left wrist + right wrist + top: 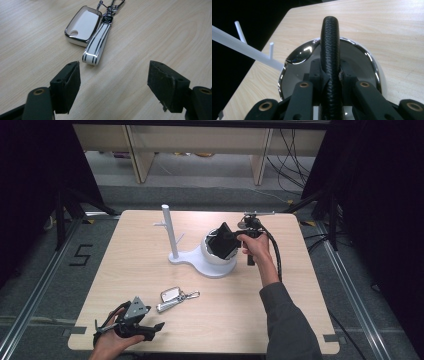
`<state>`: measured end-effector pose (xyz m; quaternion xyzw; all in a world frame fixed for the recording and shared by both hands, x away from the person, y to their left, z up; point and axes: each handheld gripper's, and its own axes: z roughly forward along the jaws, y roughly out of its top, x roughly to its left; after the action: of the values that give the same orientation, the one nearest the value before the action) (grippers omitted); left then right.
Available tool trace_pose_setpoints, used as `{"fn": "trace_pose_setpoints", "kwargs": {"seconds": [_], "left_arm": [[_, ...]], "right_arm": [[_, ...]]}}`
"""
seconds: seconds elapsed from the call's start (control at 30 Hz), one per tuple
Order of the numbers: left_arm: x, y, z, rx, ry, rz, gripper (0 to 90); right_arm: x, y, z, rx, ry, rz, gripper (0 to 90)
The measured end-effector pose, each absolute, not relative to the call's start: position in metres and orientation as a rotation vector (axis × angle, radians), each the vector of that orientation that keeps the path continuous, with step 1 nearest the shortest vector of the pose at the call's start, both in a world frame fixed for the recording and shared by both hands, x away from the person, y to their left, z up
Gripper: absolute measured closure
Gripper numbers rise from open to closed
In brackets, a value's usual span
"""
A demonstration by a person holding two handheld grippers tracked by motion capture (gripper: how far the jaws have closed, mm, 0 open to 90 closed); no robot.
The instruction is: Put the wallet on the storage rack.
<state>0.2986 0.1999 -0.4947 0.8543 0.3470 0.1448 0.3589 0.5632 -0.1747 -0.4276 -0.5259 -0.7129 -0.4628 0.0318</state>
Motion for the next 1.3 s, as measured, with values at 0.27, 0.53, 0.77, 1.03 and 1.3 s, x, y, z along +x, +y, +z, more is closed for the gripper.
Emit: {"fn": "trace_pose_setpoints", "kwargs": {"seconds": [0.27,0.53,0.77,1.03,1.3], "left_arm": [[0.298,0.198,-0.495,2.214,0.886,0.373,26.4],[0.298,0.198,-0.495,2.217,0.885,0.376,26.5],[0.298,0.198,-0.495,2.215,0.886,0.378,26.5],[0.298,0.198,-0.495,2.213,0.893,0.387,26.4],[0.299,0.198,-0.495,2.219,0.898,0.390,26.4]], "right_arm": [[0.563,-0.178,-0.431,-1.636,-2.181,-1.419,70.3],[0.562,-0.188,-0.424,-1.678,-2.260,-1.381,50.5],[0.555,-0.201,-0.418,-1.757,-2.227,-1.322,42.1],[0.547,-0.218,-0.406,-1.733,-2.325,-1.379,38.8],[0.528,-0.229,-0.398,-1.715,-2.354,-1.412,37.3]]}}
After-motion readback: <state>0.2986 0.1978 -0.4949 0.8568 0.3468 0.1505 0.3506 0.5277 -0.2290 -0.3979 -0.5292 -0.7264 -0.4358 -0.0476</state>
